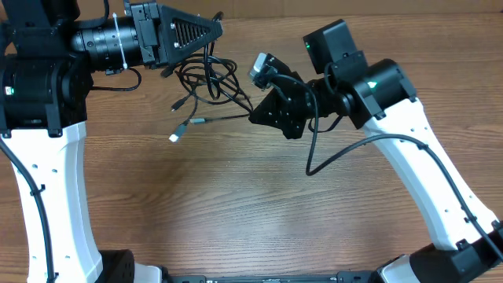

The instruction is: Untangle cables

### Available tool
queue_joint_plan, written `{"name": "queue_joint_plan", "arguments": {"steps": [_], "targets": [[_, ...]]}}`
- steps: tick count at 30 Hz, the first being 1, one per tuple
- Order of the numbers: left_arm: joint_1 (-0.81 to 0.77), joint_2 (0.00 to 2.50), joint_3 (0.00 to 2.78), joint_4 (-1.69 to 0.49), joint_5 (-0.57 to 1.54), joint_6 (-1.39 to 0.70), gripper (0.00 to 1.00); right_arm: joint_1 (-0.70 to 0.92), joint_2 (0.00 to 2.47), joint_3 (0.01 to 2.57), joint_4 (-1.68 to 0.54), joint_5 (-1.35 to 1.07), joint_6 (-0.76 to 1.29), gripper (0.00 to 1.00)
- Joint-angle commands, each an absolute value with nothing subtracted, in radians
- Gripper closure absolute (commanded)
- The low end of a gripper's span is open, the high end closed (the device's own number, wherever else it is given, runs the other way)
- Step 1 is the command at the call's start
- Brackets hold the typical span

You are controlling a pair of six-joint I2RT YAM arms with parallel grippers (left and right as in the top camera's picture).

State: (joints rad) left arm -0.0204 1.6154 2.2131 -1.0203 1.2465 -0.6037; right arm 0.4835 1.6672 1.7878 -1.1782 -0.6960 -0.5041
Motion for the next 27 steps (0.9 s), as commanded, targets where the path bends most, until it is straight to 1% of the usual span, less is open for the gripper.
{"name": "queue_joint_plan", "arguments": {"steps": [1, 2, 3, 4, 5, 6, 7, 8, 9, 11, 13, 20, 27], "targets": [[-0.035, 1.608, 2.224, -1.014, 1.287, -0.609, 0.96, 0.488, 1.671, 1.785, -1.175, -0.695, -0.442, 0.93], [-0.035, 1.608, 2.223, -1.014, 1.287, -0.609, 0.96, 0.488, 1.671, 1.785, -1.176, -0.697, -0.442, 0.73], [-0.035, 1.608, 2.224, -1.013, 1.287, -0.609, 0.96, 0.488, 1.671, 1.785, -1.178, -0.698, -0.44, 0.31], [-0.035, 1.608, 2.224, -1.013, 1.286, -0.609, 0.96, 0.488, 1.671, 1.785, -1.182, -0.698, -0.437, 0.15], [-0.035, 1.608, 2.224, -1.013, 1.284, -0.609, 0.96, 0.488, 1.671, 1.785, -1.187, -0.694, -0.439, 0.09], [-0.035, 1.608, 2.224, -1.013, 1.283, -0.606, 0.96, 0.487, 1.67, 1.787, -1.187, -0.688, -0.439, 0.07], [-0.035, 1.608, 2.223, -1.013, 1.283, -0.606, 0.96, 0.485, 1.67, 1.793, -1.187, -0.68, -0.439, 0.09], [-0.035, 1.608, 2.224, -1.013, 1.283, -0.606, 0.96, 0.482, 1.67, 1.802, -1.187, -0.665, -0.438, 0.17], [-0.035, 1.608, 2.224, -1.013, 1.283, -0.606, 0.96, 0.479, 1.669, 1.814, -1.189, -0.641, -0.438, 0.21], [-0.035, 1.608, 2.224, -1.013, 1.283, -0.606, 0.96, 0.476, 1.666, 1.845, -1.198, -0.588, -0.438, 0.2], [-0.035, 1.608, 2.223, -1.013, 1.283, -0.606, 0.96, 0.476, 1.66, 1.874, -1.205, -0.531, -0.438, 0.16], [-0.035, 1.608, 2.223, -1.013, 1.284, -0.606, 0.96, 0.476, 1.629, 1.985, -1.248, -0.307, -0.437, 0.16], [-0.035, 1.608, 2.223, -1.013, 1.284, -0.606, 0.96, 0.476, 1.606, 2.006, -1.205, -0.306, -0.446, 0.17]]}}
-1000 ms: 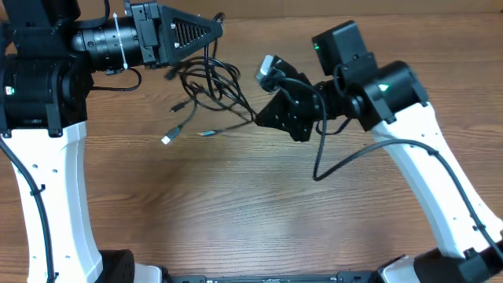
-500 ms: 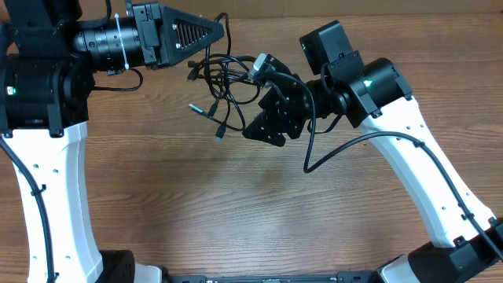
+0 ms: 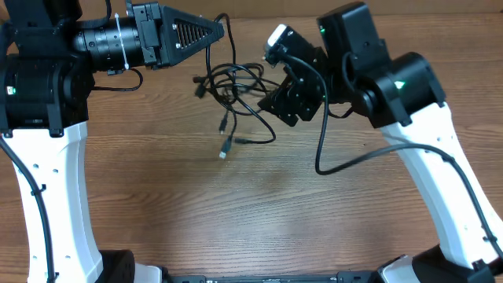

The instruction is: Untangle cables

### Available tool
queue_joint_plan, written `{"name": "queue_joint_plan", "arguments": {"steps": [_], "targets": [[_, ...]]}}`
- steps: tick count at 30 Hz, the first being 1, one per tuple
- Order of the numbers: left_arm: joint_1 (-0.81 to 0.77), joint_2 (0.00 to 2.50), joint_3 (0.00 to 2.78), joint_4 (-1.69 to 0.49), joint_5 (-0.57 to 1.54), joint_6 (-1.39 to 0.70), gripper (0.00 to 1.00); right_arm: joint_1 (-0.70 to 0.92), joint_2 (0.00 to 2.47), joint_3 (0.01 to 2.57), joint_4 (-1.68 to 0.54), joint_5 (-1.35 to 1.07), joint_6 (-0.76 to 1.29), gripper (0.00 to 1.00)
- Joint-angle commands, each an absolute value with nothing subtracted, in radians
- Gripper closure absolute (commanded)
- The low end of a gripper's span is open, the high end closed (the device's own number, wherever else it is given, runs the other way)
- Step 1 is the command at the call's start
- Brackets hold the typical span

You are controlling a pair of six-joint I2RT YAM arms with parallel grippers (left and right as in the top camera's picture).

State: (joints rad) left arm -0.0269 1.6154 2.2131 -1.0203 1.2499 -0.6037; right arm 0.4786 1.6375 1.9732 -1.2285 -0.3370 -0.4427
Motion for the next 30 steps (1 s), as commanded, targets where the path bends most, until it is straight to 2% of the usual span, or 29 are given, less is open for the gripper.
{"name": "queue_joint_plan", "arguments": {"steps": [1, 6, 7, 9, 13, 14, 15, 16, 20, 24, 30], "targets": [[-0.035, 1.608, 2.224, -1.013, 1.285, -0.606, 0.96, 0.476, 1.609, 2.004, -1.193, -0.306, -0.447, 0.17], [-0.035, 1.608, 2.223, -1.013, 1.308, -0.606, 0.96, 0.476, 1.624, 2.004, -1.136, -0.307, -0.48, 0.17], [-0.035, 1.608, 2.223, -1.013, 1.314, -0.606, 0.96, 0.476, 1.628, 2.004, -1.126, -0.315, -0.48, 0.2], [-0.035, 1.608, 2.224, -1.013, 1.324, -0.607, 0.96, 0.477, 1.638, 2.001, -1.116, -0.363, -0.48, 0.36], [-0.035, 1.608, 2.224, -1.013, 1.337, -0.607, 0.96, 0.488, 1.695, 1.965, -1.08, -0.479, -0.479, 0.39], [-0.035, 1.608, 2.224, -1.013, 1.337, -0.607, 0.96, 0.492, 1.713, 1.958, -1.076, -0.488, -0.479, 0.48], [-0.035, 1.608, 2.223, -1.013, 1.339, -0.607, 0.96, 0.497, 1.732, 1.953, -1.073, -0.497, -0.479, 0.65], [-0.035, 1.608, 2.224, -1.013, 1.34, -0.608, 0.96, 0.503, 1.753, 1.951, -1.074, -0.5, -0.476, 0.96], [-0.035, 1.608, 2.223, -1.013, 1.344, -0.61, 0.96, 0.509, 1.79, 1.951, -1.079, -0.485, -0.44, 0.96], [-0.02, 1.608, 2.224, -1.012, 1.353, -0.602, 0.96, 0.47, 1.747, 1.975, -1.107, -0.359, -0.346, 0.96], [0.118, 1.593, 2.224, -1.09, 1.407, -0.513, 0.96, 0.226, 1.61, 1.983, -1.155, -0.274, -0.274, 0.96]]}}
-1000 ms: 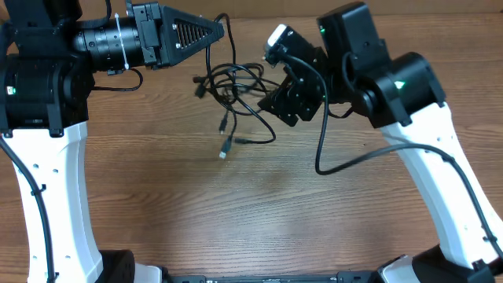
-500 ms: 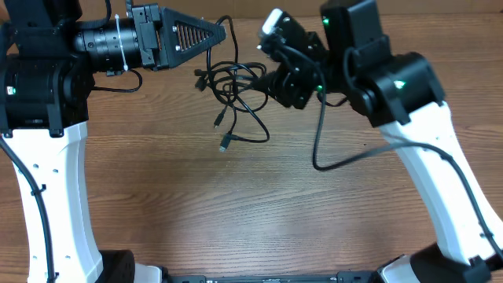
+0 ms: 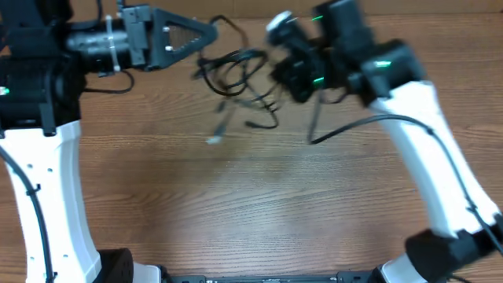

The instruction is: Untangle cables

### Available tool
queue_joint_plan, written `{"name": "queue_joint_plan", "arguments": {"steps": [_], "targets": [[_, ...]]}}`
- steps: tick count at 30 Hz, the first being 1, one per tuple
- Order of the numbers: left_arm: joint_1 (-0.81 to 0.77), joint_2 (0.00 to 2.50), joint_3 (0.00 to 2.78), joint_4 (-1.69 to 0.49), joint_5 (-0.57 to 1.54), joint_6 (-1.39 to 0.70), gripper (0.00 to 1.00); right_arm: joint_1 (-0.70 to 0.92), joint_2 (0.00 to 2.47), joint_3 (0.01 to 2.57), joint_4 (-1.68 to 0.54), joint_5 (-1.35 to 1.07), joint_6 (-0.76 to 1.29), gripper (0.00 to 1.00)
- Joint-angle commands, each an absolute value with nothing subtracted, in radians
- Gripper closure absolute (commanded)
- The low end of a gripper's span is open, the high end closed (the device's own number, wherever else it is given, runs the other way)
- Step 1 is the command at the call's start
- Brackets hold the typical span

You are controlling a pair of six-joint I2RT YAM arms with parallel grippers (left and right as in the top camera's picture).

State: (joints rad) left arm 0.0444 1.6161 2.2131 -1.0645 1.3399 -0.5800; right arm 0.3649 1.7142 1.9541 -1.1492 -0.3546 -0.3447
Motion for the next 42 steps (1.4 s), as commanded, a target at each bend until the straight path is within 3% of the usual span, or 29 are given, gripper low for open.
{"name": "queue_joint_plan", "arguments": {"steps": [1, 11, 17, 22, 33, 42], "targets": [[0.154, 1.587, 2.224, -1.121, 1.412, -0.49, 0.96, 0.165, 1.595, 1.983, -1.159, -0.274, -0.26, 0.96], [0.533, 1.493, 2.224, -1.332, 1.448, -0.339, 0.96, -0.361, 1.563, 1.983, -1.176, -0.437, -0.189, 0.96], [0.688, 1.457, 2.224, -1.341, 1.331, -0.336, 0.96, -0.505, 1.563, 1.983, -1.173, -0.652, -0.134, 0.96], [0.623, 1.439, 2.223, -1.361, 1.141, -0.314, 0.96, -0.388, 1.563, 1.983, -1.19, -0.655, -0.112, 0.96], [0.239, 1.452, 2.223, -1.287, 0.783, -0.323, 0.96, 0.177, 1.551, 1.983, -1.242, -0.562, -0.07, 0.96], [0.072, 1.515, 2.223, -1.173, 0.752, -0.369, 0.96, 0.315, 1.533, 1.994, -1.219, -0.54, -0.026, 0.96]]}}
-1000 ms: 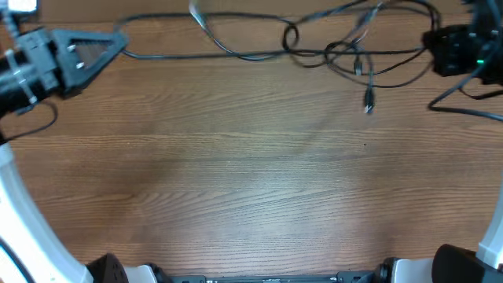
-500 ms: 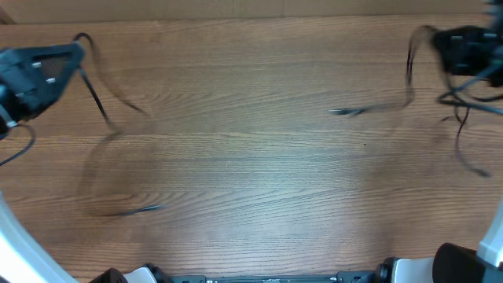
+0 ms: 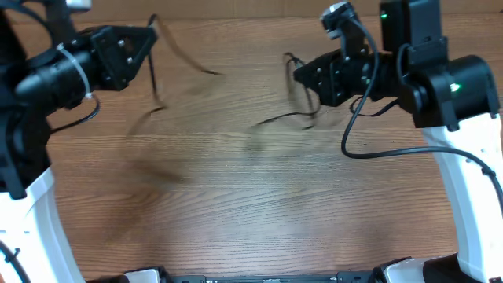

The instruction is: Untangle cables

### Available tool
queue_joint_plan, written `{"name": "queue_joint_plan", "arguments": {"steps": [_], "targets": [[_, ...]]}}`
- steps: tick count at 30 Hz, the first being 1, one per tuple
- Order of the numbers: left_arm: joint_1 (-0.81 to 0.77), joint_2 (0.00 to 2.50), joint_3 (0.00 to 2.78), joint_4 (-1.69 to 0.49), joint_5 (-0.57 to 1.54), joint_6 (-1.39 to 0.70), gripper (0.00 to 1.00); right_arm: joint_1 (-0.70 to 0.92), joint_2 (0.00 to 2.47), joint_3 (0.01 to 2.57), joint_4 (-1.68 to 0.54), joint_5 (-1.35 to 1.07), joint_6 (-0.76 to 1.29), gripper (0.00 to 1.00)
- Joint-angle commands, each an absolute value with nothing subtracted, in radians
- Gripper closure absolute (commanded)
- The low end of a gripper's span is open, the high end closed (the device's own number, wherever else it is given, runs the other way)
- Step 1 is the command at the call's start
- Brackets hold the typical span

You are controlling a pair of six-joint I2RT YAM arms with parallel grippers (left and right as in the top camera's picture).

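In the overhead view two black cables hang apart, both blurred by motion. One thin cable [image 3: 161, 94] trails from my left gripper [image 3: 148, 41], at the far left, which is shut on it. Its strands sweep right and down over the wood. The other cable [image 3: 295, 90] hangs in loose loops from my right gripper [image 3: 302, 77], at the far right, shut on it. One end of that cable [image 3: 267, 120] reaches left just above the table. A wide gap lies between the two cables.
The wooden table [image 3: 251, 204] fills the view. The white right arm [image 3: 471, 181] with its own black lead [image 3: 354, 137] runs down the right side. The left arm [image 3: 31, 196] runs down the left edge.
The tangle that hung between both grippers has parted into two cables. My left gripper has moved left with one, my right gripper right with the other.
At first both grippers held one knotted bundle at the back of the table, plugs dangling below it. It was then lifted and shifted right, still knotted. Then the arms were blurred around it. Now each gripper holds a separate cable, far apart.
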State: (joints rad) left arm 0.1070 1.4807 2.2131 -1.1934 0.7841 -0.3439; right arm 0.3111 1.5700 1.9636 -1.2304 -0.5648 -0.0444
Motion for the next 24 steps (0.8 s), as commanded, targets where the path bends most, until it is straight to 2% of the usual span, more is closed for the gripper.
{"name": "queue_joint_plan", "arguments": {"steps": [1, 2, 3, 4, 5, 8, 9, 11, 19, 24], "targets": [[0.057, 1.525, 2.223, -1.173, 0.752, -0.372, 0.95, 0.315, 1.533, 1.994, -1.221, -0.53, -0.027, 0.96], [0.041, 1.535, 2.223, -1.174, 0.752, -0.372, 0.96, 0.315, 1.534, 1.994, -1.223, -0.523, -0.027, 0.96], [0.024, 1.546, 2.223, -1.179, 0.752, -0.371, 0.94, 0.314, 1.534, 1.994, -1.229, -0.515, -0.027, 0.59], [0.007, 1.556, 2.223, -1.184, 0.752, -0.37, 0.77, 0.314, 1.534, 1.994, -1.238, -0.506, -0.028, 0.11], [-0.011, 1.568, 2.223, -1.19, 0.752, -0.368, 0.55, 0.314, 1.534, 1.994, -1.248, -0.496, -0.034, 0.0], [-0.051, 1.59, 2.223, -1.203, 0.751, -0.326, 0.05, 0.314, 1.534, 1.994, -1.278, -0.453, -0.06, 0.0], [-0.061, 1.59, 2.223, -1.208, 0.748, -0.292, 0.0, 0.314, 1.534, 1.994, -1.285, -0.429, -0.06, 0.0], [-0.079, 1.585, 2.224, -1.225, 0.685, -0.265, 0.0, 0.314, 1.534, 1.994, -1.293, -0.391, -0.06, 0.0], [-0.168, 1.495, 2.224, -1.306, 0.203, -0.277, 0.0, 0.33, 1.534, 1.975, -1.289, -0.383, -0.104, 0.0], [-0.173, 1.435, 2.224, -1.318, 0.107, -0.33, 0.0, 0.358, 1.549, 1.849, -1.262, -0.39, 0.032, 0.0]]}}
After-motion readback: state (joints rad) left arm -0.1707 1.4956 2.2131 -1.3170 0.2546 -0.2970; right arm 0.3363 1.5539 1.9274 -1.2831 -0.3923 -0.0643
